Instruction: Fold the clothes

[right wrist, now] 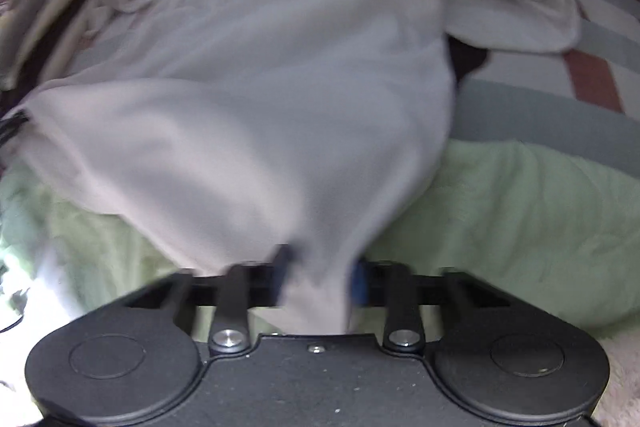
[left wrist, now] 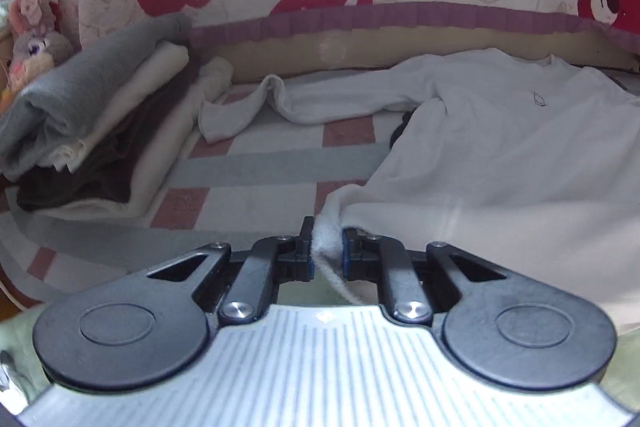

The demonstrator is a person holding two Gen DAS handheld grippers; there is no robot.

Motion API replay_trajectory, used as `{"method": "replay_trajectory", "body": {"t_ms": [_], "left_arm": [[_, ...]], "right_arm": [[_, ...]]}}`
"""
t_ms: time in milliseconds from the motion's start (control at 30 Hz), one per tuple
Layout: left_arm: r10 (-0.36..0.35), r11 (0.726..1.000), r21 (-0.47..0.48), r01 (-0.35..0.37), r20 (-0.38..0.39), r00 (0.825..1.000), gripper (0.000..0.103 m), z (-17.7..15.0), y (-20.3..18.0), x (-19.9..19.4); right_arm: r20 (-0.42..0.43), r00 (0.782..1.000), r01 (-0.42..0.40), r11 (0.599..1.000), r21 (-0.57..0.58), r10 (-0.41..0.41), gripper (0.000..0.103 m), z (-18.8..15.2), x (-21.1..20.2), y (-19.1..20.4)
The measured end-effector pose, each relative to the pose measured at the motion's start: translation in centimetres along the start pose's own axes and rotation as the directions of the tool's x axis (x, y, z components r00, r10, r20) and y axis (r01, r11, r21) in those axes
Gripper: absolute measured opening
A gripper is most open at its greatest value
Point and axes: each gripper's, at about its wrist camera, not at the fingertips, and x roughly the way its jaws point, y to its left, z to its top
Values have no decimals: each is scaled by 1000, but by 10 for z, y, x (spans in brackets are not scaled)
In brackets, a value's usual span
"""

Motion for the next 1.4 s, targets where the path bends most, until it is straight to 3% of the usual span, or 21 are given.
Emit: {"method": "replay_trajectory", "body": {"t_ms": [67, 200, 333, 433, 500, 600, 700, 767, 867, 967, 1033, 1133, 1267, 1367, 1400], "left_arm": [[-47, 999, 8, 47, -11, 999, 8, 2, 7, -7], [-139, 990, 21, 140, -35, 990, 7, 5, 21, -22], [-186, 982, -29, 188, 57, 981, 7, 38, 57, -65], [-160, 987, -16, 160, 32, 987, 7, 37, 66, -75], [-148, 989, -21, 148, -4, 989, 7, 28, 70, -76], [-132, 991, -27, 129, -105, 986, 7, -4, 69, -60], [-149, 988, -75, 133, -261, 954, 10, -37, 68, -30], [-164, 984, -115, 134, -322, 932, 13, -47, 68, -20], [-186, 981, -109, 160, -312, 932, 19, -38, 71, -29], [-190, 982, -63, 180, -262, 946, 34, -16, 76, -48], [-163, 984, 29, 175, -239, 957, 35, 4, 73, -54], [-158, 969, 150, 195, -230, 960, 40, 38, 60, -51], [-277, 919, 208, 334, -260, 925, 40, 96, 18, -34], [-330, 848, 327, 416, -286, 899, 41, 143, -39, -23], [-339, 819, 374, 436, -297, 893, 41, 156, -61, -20]], "right_arm": [[-28, 994, -111, 987, -113, 108, 7, 1, -17, 12], [-19, 969, -245, 960, -134, 245, 7, 10, -74, 11], [67, 939, -330, 938, -110, 338, 7, 29, -136, -10], [34, 968, -239, 956, -169, 248, 7, 24, -136, -11], [-38, 963, -270, 956, -111, 267, 7, 9, -113, -17], [-132, 963, -250, 963, -104, 236, 7, -18, -73, -13], [-179, 962, -227, 969, -102, 207, 7, -29, -47, -9], [-201, 964, -198, 973, -115, 173, 8, -28, -39, -4], [-203, 964, -199, 973, -119, 173, 17, -23, -47, -4], [-96, 982, -170, 980, -105, 160, 47, -14, -81, -16], [18, 987, -156, 986, -53, 157, 50, 5, -110, -41], [199, 974, -115, 993, 28, 107, 50, 37, -134, -80], [391, 920, -25, 990, 140, -32, 50, 70, -128, -134], [382, 908, 70, 962, 265, -172, 51, 99, -93, -160], [374, 901, 102, 947, 306, -218, 58, 109, -81, -168]]}}
